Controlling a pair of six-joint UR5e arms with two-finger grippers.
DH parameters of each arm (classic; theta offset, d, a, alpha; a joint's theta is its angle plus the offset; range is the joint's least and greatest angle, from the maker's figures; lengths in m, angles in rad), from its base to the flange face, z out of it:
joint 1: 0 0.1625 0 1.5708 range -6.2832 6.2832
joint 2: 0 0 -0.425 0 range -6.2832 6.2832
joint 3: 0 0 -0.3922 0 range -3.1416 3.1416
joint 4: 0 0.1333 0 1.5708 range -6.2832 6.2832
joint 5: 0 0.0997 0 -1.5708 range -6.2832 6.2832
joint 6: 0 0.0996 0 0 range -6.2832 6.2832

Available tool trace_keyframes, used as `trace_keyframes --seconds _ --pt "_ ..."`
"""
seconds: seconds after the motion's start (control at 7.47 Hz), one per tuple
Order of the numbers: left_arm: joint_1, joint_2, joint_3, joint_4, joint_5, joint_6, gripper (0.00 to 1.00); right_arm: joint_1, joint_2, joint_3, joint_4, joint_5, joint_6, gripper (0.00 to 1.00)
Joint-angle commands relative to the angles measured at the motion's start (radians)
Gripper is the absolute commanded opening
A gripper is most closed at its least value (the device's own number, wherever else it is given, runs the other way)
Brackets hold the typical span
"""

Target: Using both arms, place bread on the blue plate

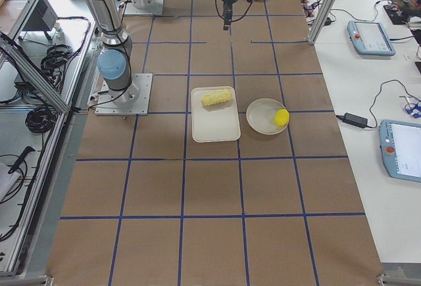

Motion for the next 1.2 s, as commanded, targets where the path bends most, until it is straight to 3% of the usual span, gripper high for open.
trace_keyframes --seconds 0.0,0.54,1.07 --pt "-0.001 -0.002 0.014 0.005 0.005 -0.002 0.45 0.0 0.0 0.0 0.0 0.0 0.0 1.0" --pt "-0.001 -0.001 0.015 0.005 0.009 -0.021 0.17 0.0 0.0 0.0 0.001 0.0 -0.002 1.0" --pt "-0.005 0.02 0.017 0.004 0.02 -0.019 0.03 0.0 0.0 0.0 0.001 -0.002 -0.002 1.0"
